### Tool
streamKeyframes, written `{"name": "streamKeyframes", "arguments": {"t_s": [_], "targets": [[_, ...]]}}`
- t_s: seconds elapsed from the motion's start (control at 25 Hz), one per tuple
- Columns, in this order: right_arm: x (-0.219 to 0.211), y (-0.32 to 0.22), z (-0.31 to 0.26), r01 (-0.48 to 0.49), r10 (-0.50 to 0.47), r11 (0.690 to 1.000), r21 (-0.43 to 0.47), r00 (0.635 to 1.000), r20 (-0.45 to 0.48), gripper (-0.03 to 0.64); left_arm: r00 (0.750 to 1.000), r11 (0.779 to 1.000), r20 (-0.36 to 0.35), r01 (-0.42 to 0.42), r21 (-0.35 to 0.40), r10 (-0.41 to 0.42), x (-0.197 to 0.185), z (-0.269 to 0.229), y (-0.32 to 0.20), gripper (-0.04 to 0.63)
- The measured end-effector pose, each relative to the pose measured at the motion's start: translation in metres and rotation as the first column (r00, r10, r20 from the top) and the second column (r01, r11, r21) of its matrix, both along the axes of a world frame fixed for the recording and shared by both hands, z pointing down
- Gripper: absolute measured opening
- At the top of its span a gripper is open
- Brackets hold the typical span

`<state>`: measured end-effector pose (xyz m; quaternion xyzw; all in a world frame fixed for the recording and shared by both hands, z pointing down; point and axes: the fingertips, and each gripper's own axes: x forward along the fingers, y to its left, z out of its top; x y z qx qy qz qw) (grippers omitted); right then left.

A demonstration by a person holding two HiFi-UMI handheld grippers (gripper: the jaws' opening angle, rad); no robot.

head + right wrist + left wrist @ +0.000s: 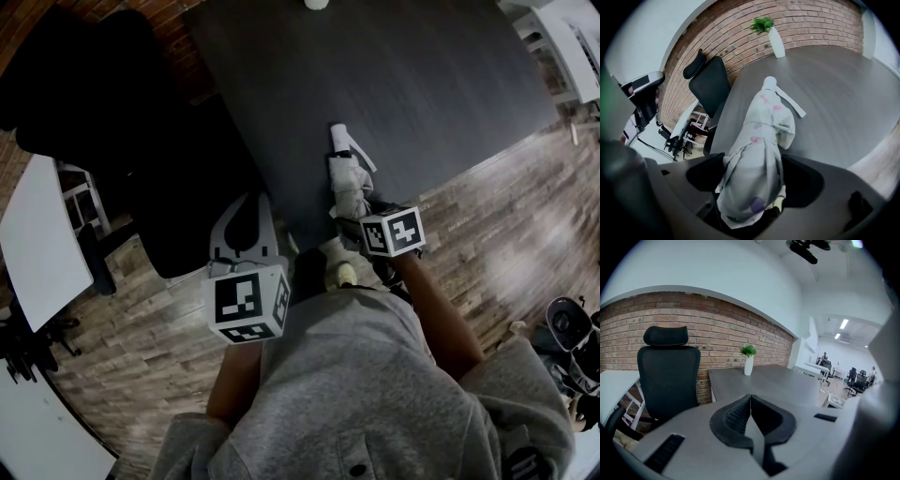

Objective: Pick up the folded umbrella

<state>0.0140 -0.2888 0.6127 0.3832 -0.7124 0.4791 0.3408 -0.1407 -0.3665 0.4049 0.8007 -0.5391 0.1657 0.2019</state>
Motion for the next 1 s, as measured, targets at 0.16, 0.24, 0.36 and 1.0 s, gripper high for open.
{"name": "streamKeyframes", "arguments": {"t_s": [0.16,0.24,0.36,1.0], "targets": [[-0.010,0.003,0.006,0.073,-0.072,0.997,-0.004,0.989,-0.128,0.348,1.000,1.000,0.001,0.012,0.002,-0.012,-0.005,-0.001,0.000,0.014],[-0.010,0.003,0.007,0.068,-0.069,0.998,-0.008,0.986,-0.150,0.348,1.000,1.000,0.001,0.018,0.003,-0.018,-0.009,-0.002,0.000,0.014],[-0.010,0.002,0.009,0.083,-0.085,0.996,-0.021,0.983,-0.161,0.348,1.000,1.000,-0.002,0.023,0.003,-0.023,-0.013,-0.001,0.000,0.013],[-0.004,0.001,-0.010,-0.033,0.031,0.999,0.025,0.997,0.071,0.259,1.000,0.999,-0.014,0.019,0.032,-0.018,-0.002,-0.016,0.017,0.012]]}}
